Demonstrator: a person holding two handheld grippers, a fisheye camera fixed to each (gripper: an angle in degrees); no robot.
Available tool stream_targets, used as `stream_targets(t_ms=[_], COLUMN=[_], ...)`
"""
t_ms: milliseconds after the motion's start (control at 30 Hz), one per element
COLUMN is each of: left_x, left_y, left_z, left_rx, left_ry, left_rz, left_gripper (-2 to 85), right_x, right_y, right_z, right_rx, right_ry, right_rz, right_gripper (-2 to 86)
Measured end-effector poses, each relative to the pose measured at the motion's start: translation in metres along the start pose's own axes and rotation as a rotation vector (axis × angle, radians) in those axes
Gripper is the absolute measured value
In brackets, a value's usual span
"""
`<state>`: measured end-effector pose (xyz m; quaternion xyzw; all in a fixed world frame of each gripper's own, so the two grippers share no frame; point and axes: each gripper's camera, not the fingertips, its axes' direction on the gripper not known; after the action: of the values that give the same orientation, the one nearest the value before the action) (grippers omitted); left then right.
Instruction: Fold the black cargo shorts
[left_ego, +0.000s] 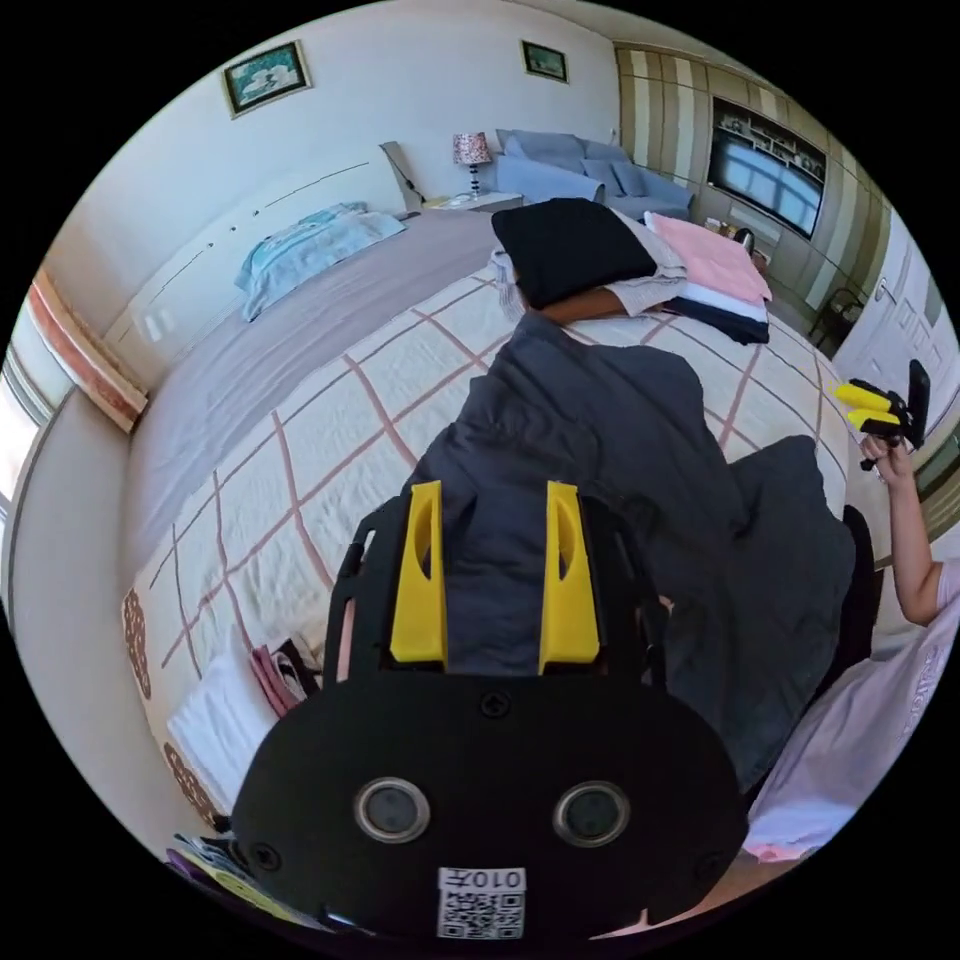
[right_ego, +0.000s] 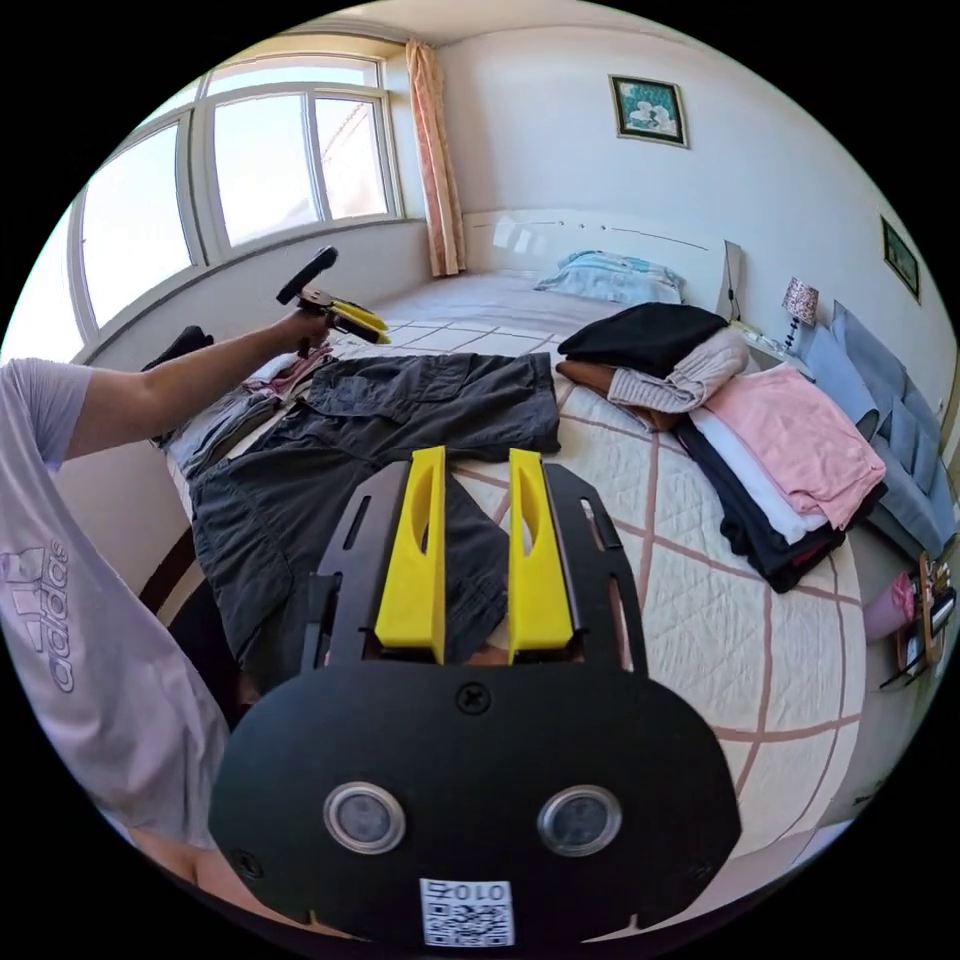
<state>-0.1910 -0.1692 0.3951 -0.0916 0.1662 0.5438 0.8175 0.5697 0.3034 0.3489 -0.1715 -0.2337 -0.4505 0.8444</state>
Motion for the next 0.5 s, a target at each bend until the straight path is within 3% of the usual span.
stream_targets(t_ms=[233, 333, 500], left_x=[-0.027, -0.021, 0.006], left_y=[-0.099, -0.104, -0.102], left_z=[0.112, 0.120, 0.066], left_rx=[-0.325, -0.323, -0.196], left_ry=[0.064, 0.189, 0.150], left_rz=[-0.012, -0.054, -0.065], left_gripper=[13.5, 10.0, 2.4], right_x=[-0.006, -0.006, -0.007], right_y=[0.058, 0.071, 0.066], right_z=[-0.043, -0.041, -0.024], right_rx=[-0.040, -0.060, -0.080], right_ry=[0.111, 0.113, 0.055], right_rz=[0.045, 0.071, 0.105], right_gripper=[8.8, 7.7, 5.4])
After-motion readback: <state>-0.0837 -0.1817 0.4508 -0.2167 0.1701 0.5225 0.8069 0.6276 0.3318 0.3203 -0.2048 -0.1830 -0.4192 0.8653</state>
